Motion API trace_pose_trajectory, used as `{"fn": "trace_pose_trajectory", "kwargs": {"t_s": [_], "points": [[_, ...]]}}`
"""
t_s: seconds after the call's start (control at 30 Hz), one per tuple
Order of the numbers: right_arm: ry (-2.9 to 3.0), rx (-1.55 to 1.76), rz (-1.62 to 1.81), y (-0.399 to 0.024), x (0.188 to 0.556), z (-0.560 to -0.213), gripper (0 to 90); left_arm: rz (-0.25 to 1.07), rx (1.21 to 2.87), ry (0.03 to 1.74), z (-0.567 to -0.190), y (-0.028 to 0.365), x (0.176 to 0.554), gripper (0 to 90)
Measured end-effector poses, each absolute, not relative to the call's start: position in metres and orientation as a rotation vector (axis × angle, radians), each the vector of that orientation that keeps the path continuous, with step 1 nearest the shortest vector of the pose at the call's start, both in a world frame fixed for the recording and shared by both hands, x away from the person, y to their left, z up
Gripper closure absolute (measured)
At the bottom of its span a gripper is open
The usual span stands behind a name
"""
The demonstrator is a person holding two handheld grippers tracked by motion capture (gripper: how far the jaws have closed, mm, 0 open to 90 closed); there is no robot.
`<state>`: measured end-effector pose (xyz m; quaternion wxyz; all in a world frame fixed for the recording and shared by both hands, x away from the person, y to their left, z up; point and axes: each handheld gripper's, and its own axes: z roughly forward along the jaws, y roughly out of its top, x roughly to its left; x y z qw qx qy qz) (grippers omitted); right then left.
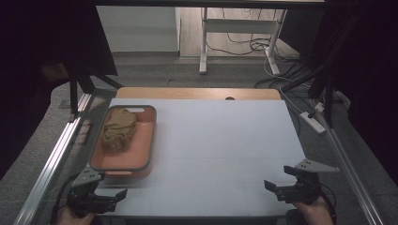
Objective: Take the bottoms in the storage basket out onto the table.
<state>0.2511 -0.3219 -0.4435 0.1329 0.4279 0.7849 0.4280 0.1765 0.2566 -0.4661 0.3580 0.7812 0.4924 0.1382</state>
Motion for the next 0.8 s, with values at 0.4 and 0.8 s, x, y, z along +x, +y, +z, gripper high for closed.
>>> {"fn": "trace_pose_trajectory", "kwargs": {"t_s": [0.4,0.8], "points": [[2.348,1.170,1.149,-0.312,0.252,-0.445,0.0,0.321,2.023,1.276,-0.467,0.257,0.178,1.3],[2.399,1.131,1.088,-0.306,0.253,-0.447,0.0,0.269,1.989,1.264,-0.467,0.263,0.179,0.0]]}}
